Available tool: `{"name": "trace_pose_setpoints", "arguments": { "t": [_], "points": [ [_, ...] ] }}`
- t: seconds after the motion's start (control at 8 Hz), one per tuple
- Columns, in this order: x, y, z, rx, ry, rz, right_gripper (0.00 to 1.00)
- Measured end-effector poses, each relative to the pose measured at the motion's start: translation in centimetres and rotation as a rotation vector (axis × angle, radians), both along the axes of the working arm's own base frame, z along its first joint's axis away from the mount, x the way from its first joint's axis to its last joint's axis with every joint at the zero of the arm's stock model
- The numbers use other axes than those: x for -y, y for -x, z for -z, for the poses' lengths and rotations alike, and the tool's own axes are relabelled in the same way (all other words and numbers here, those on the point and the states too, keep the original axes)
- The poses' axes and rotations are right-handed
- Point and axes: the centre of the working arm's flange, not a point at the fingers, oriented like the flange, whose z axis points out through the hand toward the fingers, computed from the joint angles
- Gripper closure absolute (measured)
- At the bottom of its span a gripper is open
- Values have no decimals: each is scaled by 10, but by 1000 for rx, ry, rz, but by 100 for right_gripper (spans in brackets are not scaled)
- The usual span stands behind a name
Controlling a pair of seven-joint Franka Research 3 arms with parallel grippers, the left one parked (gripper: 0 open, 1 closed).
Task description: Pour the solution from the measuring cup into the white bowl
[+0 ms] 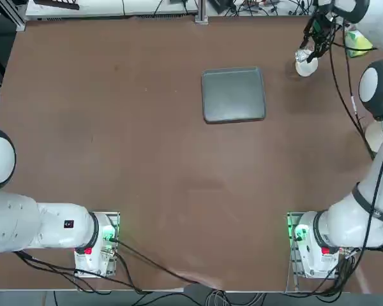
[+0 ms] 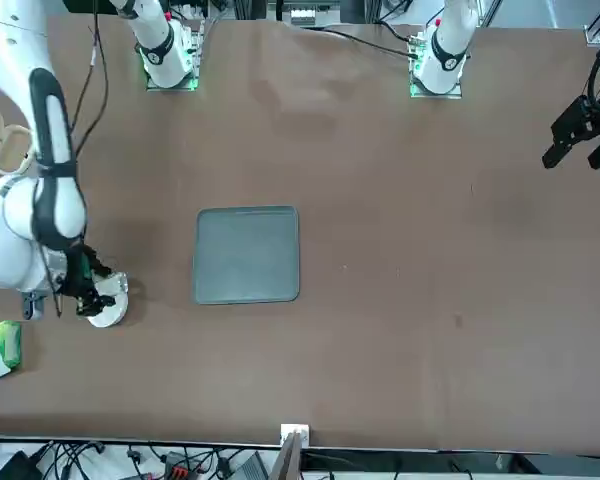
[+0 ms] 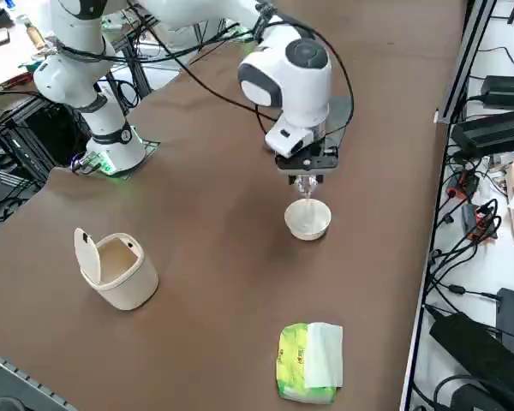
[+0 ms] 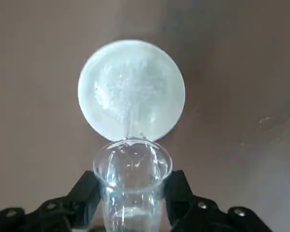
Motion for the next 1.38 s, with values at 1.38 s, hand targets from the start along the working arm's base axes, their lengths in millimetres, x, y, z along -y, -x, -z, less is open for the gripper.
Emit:
{"name": "trace_pose_setpoints", "arguments": {
  "t": [1.38],
  "points": [
    [95,27,20,118,-435,5,26]
  ]
}}
